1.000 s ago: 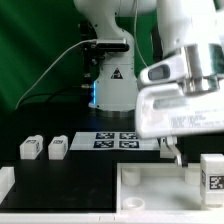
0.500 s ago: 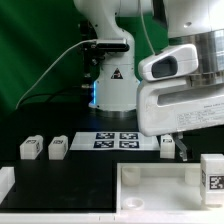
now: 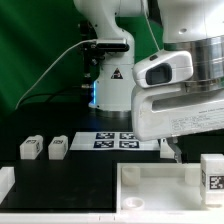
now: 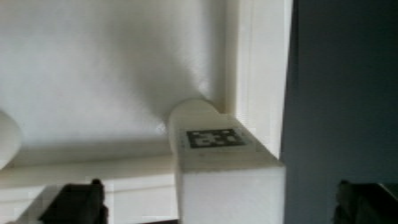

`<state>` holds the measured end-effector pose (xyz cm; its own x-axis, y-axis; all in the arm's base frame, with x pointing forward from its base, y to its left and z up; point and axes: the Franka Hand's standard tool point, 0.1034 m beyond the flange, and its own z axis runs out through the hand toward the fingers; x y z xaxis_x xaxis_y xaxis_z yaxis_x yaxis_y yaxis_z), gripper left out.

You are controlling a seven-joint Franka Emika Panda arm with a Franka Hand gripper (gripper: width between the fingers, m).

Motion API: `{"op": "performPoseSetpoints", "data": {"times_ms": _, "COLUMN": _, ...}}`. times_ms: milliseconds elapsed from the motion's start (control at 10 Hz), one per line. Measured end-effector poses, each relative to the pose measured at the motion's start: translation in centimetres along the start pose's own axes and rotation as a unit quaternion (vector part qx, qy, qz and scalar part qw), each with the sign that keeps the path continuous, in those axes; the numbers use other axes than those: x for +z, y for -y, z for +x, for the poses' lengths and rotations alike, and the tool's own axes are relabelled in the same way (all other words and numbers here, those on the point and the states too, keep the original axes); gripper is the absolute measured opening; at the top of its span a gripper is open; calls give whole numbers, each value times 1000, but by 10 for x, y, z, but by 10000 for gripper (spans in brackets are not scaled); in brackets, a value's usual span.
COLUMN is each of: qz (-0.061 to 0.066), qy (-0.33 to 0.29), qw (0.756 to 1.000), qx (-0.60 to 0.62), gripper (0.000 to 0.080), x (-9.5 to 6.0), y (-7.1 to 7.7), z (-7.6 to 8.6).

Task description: Assemble one leg

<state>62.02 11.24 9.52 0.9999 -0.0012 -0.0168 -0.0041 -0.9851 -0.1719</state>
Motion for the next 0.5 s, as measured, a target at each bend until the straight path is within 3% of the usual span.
{"op": "performPoseSetpoints", "data": {"times_ms": 300, "qz": -11, "qy": -22, "qw": 997, "qx": 78, "gripper": 648, "x": 10, "y": 4, "z": 8}}
{"op": "performPoseSetpoints", "data": {"times_ms": 500, "qz": -10, "qy": -51, "qw": 995, "qx": 87, "gripper": 648, "x": 19, "y": -7, "z": 16}}
